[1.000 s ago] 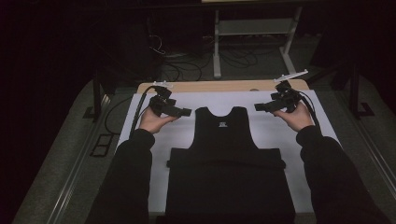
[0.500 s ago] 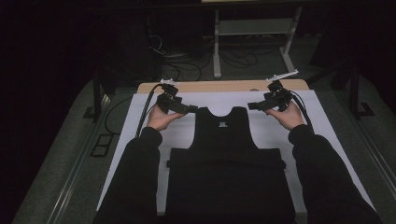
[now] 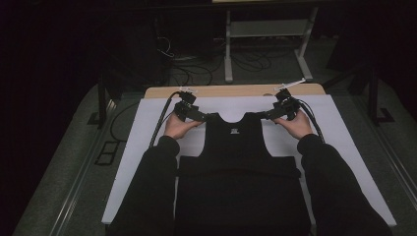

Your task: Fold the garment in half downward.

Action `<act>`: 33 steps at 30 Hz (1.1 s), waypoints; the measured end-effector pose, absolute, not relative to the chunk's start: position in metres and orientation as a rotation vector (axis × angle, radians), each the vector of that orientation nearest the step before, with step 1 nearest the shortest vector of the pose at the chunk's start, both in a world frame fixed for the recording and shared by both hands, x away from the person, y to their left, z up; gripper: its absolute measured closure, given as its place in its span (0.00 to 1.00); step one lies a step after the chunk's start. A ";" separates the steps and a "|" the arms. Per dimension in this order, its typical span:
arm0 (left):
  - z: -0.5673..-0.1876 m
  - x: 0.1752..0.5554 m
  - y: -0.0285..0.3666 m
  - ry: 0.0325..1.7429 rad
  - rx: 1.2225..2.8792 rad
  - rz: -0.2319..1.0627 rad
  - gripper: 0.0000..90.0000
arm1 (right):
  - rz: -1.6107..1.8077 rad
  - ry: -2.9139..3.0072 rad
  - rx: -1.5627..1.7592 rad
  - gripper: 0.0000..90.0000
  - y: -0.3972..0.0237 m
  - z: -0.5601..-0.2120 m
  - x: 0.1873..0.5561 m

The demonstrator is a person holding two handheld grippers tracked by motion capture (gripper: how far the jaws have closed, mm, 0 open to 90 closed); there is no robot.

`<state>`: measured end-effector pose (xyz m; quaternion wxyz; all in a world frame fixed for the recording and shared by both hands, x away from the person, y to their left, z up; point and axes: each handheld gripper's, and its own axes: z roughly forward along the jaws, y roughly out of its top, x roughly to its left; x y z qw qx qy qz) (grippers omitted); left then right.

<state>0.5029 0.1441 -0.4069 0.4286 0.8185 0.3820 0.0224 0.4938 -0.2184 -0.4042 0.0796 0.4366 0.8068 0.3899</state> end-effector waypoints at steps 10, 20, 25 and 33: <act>-0.423 0.507 0.140 0.977 2.053 0.030 0.00 | 1.136 2.445 1.333 0.04 -0.209 -0.421 0.498; -0.431 0.506 0.132 0.985 2.123 0.032 0.07 | 1.087 2.463 1.350 0.12 -0.202 -0.438 0.500; -0.436 0.508 0.131 1.007 2.110 0.023 0.17 | 1.051 2.463 1.360 0.16 -0.199 -0.444 0.501; -0.443 0.509 0.128 1.033 2.139 0.059 0.27 | 1.067 2.427 1.399 0.34 -0.197 -0.447 0.502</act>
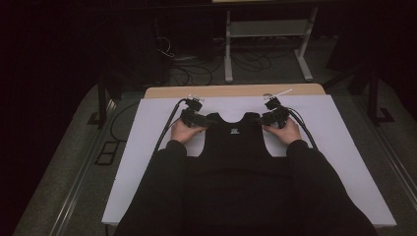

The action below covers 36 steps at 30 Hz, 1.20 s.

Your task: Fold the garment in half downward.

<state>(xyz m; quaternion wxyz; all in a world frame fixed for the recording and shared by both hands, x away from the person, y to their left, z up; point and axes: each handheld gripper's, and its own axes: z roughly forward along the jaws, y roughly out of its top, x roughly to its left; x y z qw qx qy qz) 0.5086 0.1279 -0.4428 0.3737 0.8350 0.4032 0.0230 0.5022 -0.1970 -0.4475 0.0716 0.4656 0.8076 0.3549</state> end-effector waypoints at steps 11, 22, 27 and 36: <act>-0.443 0.509 0.123 1.105 2.138 0.164 0.62 | 1.066 2.398 1.414 0.53 -0.191 -0.448 0.502; -0.447 0.507 0.117 1.145 2.081 0.142 0.82 | 1.038 2.392 1.389 0.82 -0.186 -0.449 0.500; -0.446 0.506 0.115 1.157 2.074 0.173 0.93 | 1.018 2.392 1.355 0.94 -0.183 -0.446 0.498; -0.442 0.502 0.116 1.156 2.072 0.174 0.96 | 0.999 2.404 1.311 0.96 -0.182 -0.440 0.492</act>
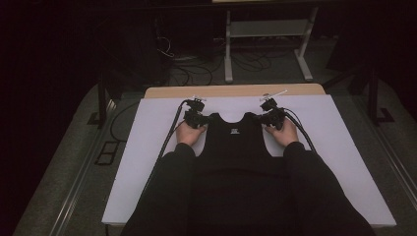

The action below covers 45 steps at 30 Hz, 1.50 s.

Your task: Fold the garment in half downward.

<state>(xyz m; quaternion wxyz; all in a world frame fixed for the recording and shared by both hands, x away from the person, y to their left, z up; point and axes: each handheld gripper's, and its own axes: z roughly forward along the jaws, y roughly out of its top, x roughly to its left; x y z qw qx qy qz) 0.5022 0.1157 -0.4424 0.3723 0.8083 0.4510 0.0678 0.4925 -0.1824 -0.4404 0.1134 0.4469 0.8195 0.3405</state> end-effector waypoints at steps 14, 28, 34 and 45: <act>-0.422 0.475 0.120 1.115 2.058 0.202 0.96 | 1.067 2.374 1.257 0.96 -0.190 -0.412 0.464; -0.403 0.446 0.128 1.036 2.069 0.234 0.97 | 1.195 2.348 1.222 0.97 -0.193 -0.400 0.430; -0.389 0.428 0.136 1.003 2.037 0.259 0.97 | 1.263 2.320 1.217 0.97 -0.199 -0.392 0.413; -0.382 0.399 0.141 0.953 2.013 0.256 0.97 | 1.343 2.299 1.215 0.97 -0.211 -0.385 0.386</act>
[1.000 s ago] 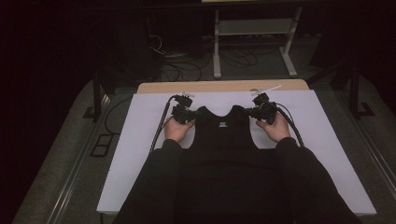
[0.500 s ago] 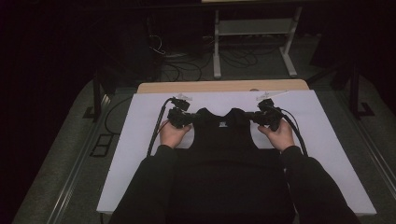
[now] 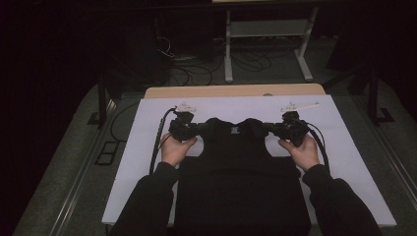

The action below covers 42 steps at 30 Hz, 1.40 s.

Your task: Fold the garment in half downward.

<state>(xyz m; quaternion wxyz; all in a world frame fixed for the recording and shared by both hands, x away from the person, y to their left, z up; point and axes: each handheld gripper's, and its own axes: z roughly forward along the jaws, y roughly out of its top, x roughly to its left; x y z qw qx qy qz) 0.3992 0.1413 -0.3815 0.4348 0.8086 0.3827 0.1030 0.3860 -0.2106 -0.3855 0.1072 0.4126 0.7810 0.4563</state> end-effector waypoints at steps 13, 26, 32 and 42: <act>-0.387 0.380 0.145 0.934 2.026 0.241 0.97 | 1.370 2.313 1.231 0.97 -0.217 -0.391 0.366; -0.399 0.363 0.151 0.918 2.018 0.213 0.97 | 1.382 2.340 1.277 0.97 -0.228 -0.399 0.350; -0.401 0.353 0.150 0.901 2.025 0.206 0.97 | 1.379 2.361 1.282 0.97 -0.226 -0.401 0.343; -0.398 0.343 0.149 0.872 2.034 0.197 0.97 | 1.376 2.386 1.305 0.97 -0.227 -0.408 0.326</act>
